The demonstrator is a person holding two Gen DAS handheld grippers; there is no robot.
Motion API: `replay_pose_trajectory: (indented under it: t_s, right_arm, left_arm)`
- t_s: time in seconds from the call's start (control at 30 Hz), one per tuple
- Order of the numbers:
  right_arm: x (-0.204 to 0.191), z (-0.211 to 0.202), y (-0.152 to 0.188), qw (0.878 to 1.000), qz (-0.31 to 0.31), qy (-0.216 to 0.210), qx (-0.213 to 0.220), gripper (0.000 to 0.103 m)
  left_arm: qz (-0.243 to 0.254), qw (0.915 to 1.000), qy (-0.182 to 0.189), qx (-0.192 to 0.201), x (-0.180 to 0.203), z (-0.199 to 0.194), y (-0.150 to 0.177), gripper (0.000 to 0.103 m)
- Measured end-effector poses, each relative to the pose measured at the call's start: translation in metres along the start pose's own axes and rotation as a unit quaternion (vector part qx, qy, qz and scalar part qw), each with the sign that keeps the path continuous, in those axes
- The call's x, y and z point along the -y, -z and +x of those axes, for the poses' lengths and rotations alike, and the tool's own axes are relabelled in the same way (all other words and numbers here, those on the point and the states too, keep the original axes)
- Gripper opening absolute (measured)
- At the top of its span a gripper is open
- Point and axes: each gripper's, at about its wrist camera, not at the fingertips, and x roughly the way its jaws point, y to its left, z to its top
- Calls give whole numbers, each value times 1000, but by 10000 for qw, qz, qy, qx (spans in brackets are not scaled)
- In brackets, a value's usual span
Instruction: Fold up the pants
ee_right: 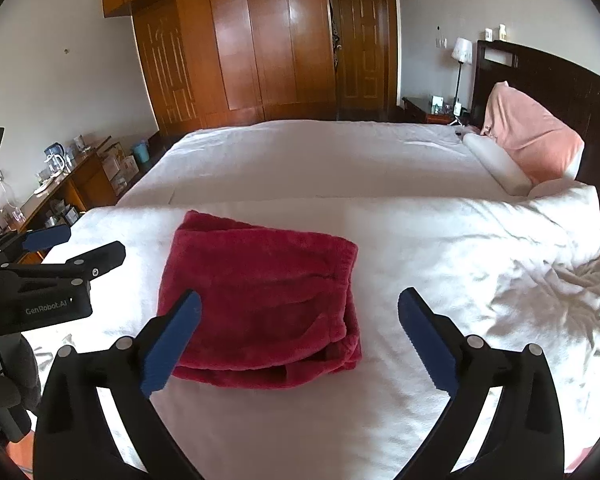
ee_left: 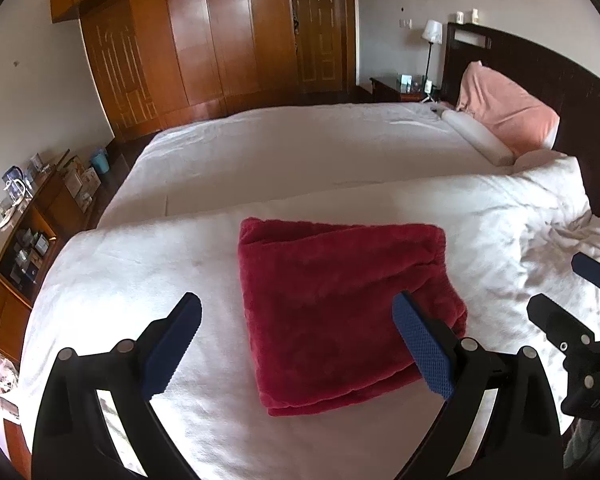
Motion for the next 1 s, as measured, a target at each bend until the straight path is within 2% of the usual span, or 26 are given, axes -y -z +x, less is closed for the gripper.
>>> replay_pose_trajectory:
  t_s: [0.23, 0.47, 0.67, 0.83, 1.0]
  right_arm:
    - [-3, -11, -1, 10000, -28, 12, 31, 100]
    - [-8, -14, 1, 10000, -67, -12, 54, 100]
    - [-11, -15, 1, 10000, -77, -13, 62, 100]
    - [-14, -18, 1, 9999, -100, 34, 76, 100]
    - [-17, -23, 0, 9998, -113, 49, 136, 100]
  left_arm:
    - [-72, 9999, 65, 102, 2, -14, -3, 96]
    - [-244, 9996, -25, 123, -3, -18, -3, 96]
    - [-190, 9997, -95, 80, -2, -17, -3, 96]
    - [-204, 9995, -116, 206, -2, -25, -3, 96]
    - [-124, 9993, -283, 229, -5, -30, -3, 96]
